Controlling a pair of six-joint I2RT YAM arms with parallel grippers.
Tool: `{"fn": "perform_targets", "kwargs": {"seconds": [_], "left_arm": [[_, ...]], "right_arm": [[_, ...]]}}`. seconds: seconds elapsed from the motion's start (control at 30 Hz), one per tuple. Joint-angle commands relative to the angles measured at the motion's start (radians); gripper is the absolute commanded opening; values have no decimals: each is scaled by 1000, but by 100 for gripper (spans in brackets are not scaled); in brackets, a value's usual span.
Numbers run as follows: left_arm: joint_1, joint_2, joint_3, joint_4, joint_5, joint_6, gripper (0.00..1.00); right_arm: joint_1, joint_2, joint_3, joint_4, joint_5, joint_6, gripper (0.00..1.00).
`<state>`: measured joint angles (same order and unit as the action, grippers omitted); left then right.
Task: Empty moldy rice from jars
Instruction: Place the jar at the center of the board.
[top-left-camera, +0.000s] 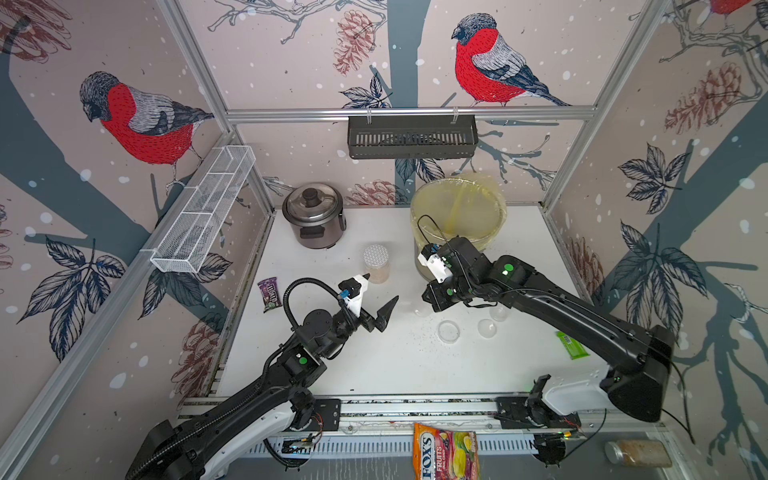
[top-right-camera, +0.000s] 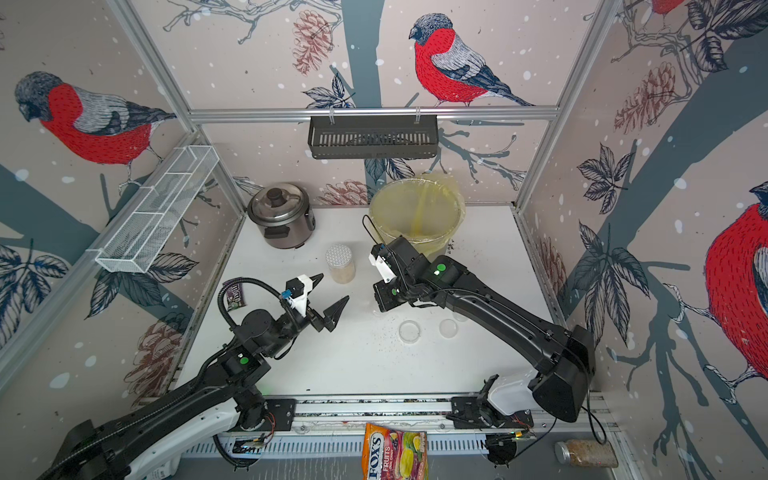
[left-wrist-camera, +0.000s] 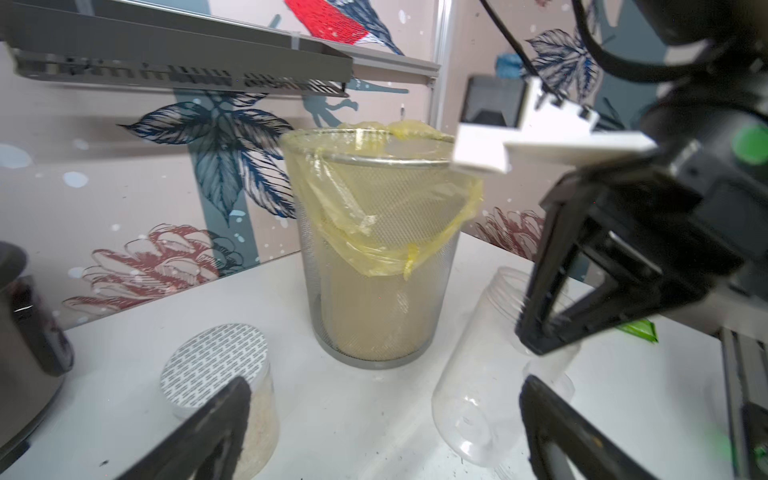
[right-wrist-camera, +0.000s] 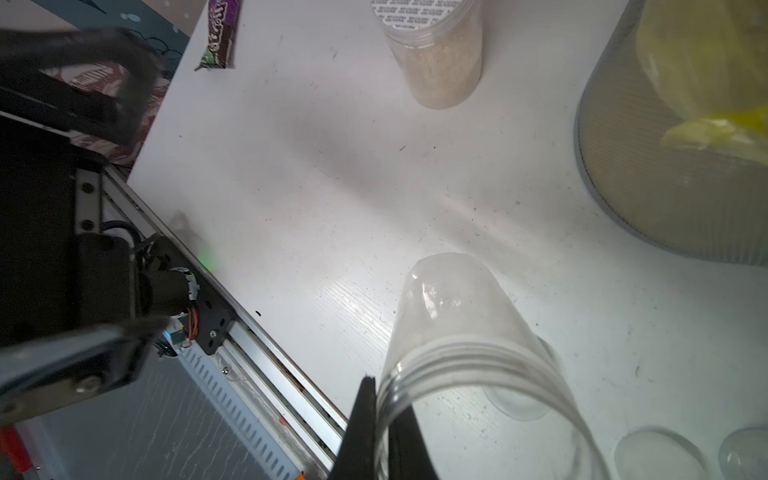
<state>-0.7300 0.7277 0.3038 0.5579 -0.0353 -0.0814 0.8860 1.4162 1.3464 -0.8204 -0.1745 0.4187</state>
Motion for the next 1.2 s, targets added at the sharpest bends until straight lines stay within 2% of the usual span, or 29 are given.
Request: {"fn": "perform_targets", "kwargs": {"seconds": [0.0,0.13,0.33,0.57,0.87,1.17], "left_arm": [[16,24,37,-17,-198,-112,99],[75,86,97,-106,-235,-209,99],[102,142,137,-151,-315,-230,99],[154,163,133,-168,-308,-276,99],[158,193,115,-136,-308,-292,99],[157,207,113,-133,-314,-294,99]], "right_arm": [[17,40,3,-42,65,-28,2],[42,126,29,-83,81,-41,2],[73,207,51,-80,111,-41,2],[76,254,40,-51,127,-35,4],[77,280,28,1,101,-37,8],[77,292,2,22,95,-32,19]]}}
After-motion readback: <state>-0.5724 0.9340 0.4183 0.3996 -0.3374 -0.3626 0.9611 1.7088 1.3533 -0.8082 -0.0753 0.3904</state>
